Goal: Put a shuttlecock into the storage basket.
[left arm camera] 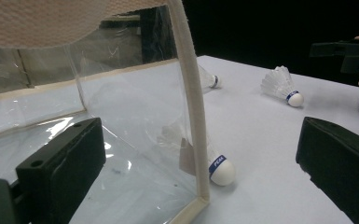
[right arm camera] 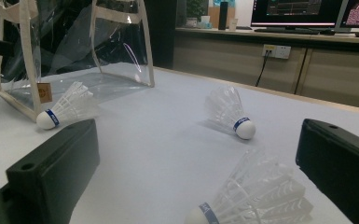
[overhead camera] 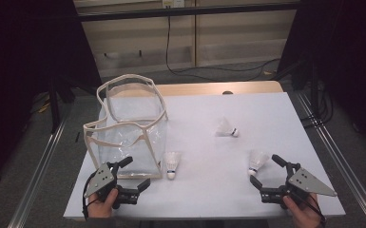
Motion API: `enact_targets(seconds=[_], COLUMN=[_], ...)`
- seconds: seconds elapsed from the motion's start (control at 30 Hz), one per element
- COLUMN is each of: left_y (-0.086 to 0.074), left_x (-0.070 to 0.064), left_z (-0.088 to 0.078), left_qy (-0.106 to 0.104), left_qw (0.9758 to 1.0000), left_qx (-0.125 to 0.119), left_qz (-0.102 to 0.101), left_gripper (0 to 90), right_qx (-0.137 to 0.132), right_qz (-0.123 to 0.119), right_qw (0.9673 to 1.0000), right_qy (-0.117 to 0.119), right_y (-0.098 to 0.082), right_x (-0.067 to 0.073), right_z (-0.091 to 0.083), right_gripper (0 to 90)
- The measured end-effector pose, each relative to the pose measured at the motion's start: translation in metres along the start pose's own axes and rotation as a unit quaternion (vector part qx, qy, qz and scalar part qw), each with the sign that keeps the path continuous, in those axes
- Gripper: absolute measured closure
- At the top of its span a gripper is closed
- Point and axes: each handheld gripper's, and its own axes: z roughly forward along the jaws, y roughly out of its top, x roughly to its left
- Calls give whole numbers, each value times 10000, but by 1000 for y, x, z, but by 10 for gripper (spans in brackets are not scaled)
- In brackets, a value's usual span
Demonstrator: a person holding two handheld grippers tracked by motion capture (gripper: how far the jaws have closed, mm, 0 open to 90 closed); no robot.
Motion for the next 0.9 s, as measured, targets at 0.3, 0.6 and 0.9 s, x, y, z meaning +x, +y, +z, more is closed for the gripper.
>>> enact_targets(seconds=[0.3, 0.6, 0.9], left_y=[0, 2, 5], left_x=[-2, -9, -17], left_z=[1, 9, 18], left_qy=[-58, -240, -426], left_qw=[10000, 9997, 9991], left_qx=[-25, 11, -23], left_qz=[-35, -39, -64], left_gripper=[16, 16, 16], right_qx=[-12, -24, -20], right_qz=[4, 6, 33], right_qw=[10000, 10000, 10000], right_qy=[18, 4, 16], right_y=[0, 1, 0], right_x=[0, -1, -1], right_z=[0, 0, 0], right_gripper=[0, 0, 0])
